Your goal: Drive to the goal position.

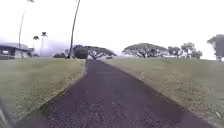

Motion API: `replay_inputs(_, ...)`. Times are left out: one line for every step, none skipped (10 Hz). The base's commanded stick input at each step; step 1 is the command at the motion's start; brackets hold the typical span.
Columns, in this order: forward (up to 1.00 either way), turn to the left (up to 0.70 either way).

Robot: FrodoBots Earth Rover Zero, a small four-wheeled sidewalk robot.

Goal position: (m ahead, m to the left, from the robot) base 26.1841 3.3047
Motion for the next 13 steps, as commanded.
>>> replay_inputs(0.70, 0.00)
replay_inputs(0.70, 0.00)
replay_inputs(0.70, 0.00)
replay_inputs(0.70, 0.00)
replay_inputs(0.70, 0.00)
replay_inputs(0.70, 0.00)
replay_inputs(0.70, 0.00)
replay_inputs(0.70, 0.00)
replay_inputs(0.70, 0.00)
replay_inputs(0.70, 0.00)
replay_inputs(0.70, 0.00)
replay_inputs(0.70, 0.00)
replay_inputs(0.70, 0.00)
